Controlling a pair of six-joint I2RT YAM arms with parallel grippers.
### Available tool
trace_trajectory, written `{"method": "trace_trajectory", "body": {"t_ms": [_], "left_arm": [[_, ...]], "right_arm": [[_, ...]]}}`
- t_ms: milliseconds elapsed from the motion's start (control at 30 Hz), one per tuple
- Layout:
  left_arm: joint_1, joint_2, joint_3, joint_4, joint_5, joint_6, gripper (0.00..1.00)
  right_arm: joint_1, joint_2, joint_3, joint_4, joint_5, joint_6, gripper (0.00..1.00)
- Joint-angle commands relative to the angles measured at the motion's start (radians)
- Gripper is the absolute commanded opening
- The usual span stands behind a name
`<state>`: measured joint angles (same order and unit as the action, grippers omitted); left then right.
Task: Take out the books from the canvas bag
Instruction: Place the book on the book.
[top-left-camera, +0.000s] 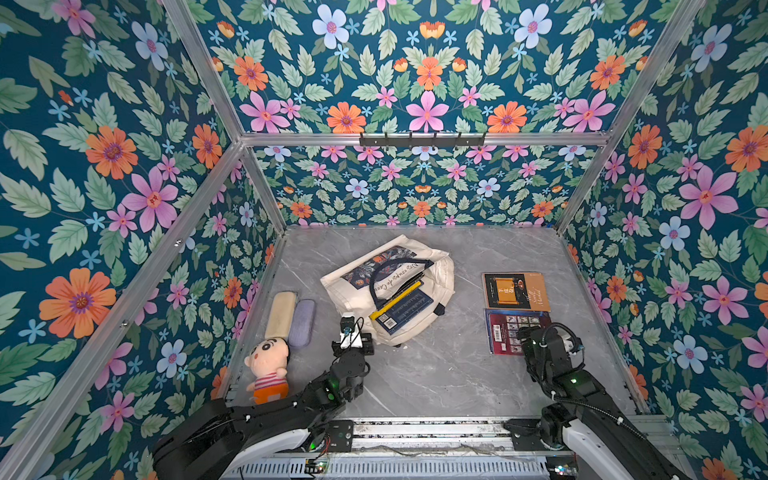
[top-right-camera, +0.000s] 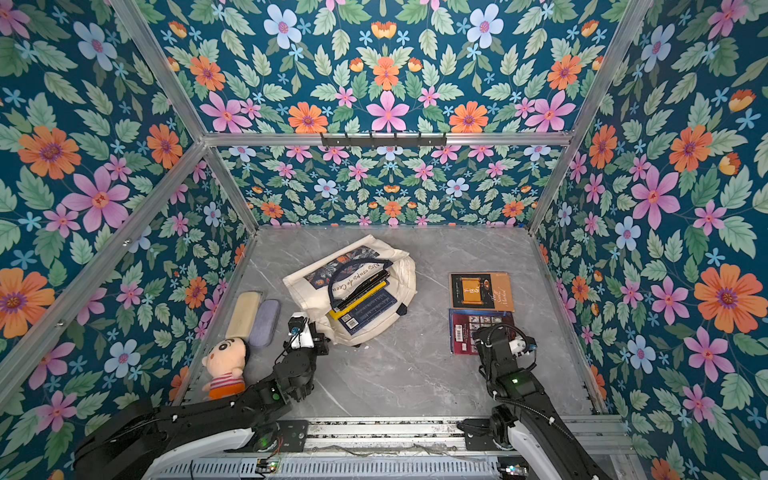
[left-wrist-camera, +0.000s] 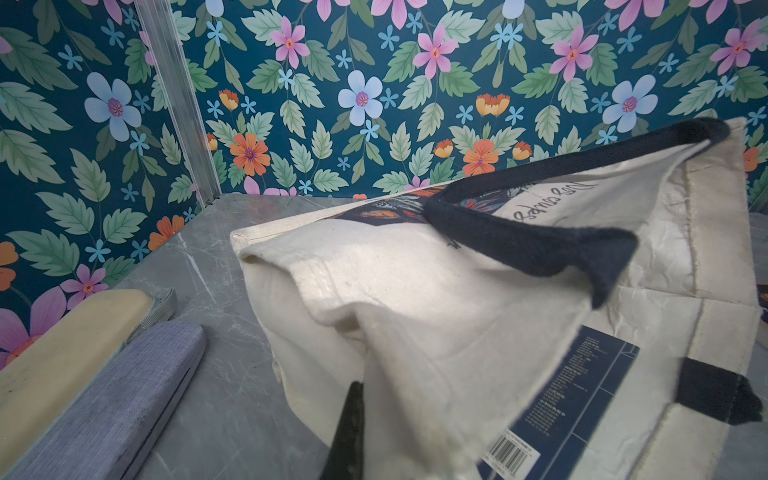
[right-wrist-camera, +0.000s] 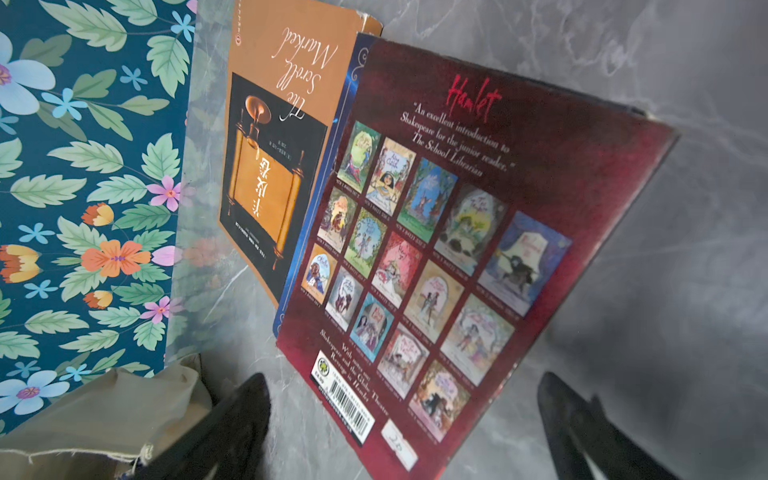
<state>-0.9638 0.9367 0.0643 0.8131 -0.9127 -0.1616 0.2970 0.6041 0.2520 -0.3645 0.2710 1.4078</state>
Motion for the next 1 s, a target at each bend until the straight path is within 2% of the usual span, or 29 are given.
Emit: {"method": "trace_trajectory", "body": {"t_ms": [0, 233, 367, 567, 667, 800, 967], "left_arm": [[0.0, -0.004, 0.005, 0.005, -0.002, -0.006, 0.0], [0.0, -0.006, 0.005, 0.006, 0.0, -0.007, 0.0], [0.001, -0.013, 0.005, 0.005, 0.0, -0.007, 0.0], [0.0, -0.003, 0.006, 0.008, 0.004, -0.009, 0.0], [0.001, 0.002, 0.008, 0.009, 0.004, -0.009, 0.0], [0.0, 0.004, 0.008, 0.011, 0.005, -0.01, 0.0], [0.001, 0.016, 0.01, 0.014, 0.006, -0.01, 0.0]], "right_arm": [[-0.001, -0.009, 0.015, -0.065, -0.023, 0.013, 0.99], [0.0, -0.066, 0.032, -0.018, -0.062, -0.101, 0.99], [0.0, -0.063, 0.044, -0.035, -0.089, -0.092, 0.99], [0.011, -0.014, 0.031, 0.075, -0.176, -0.106, 0.99], [0.058, 0.009, 0.045, 0.12, -0.17, -0.125, 0.98], [0.183, 0.058, 0.069, 0.214, -0.106, -0.149, 0.89], [0.282, 0.209, 0.138, 0.323, -0.12, -0.156, 0.79]]}}
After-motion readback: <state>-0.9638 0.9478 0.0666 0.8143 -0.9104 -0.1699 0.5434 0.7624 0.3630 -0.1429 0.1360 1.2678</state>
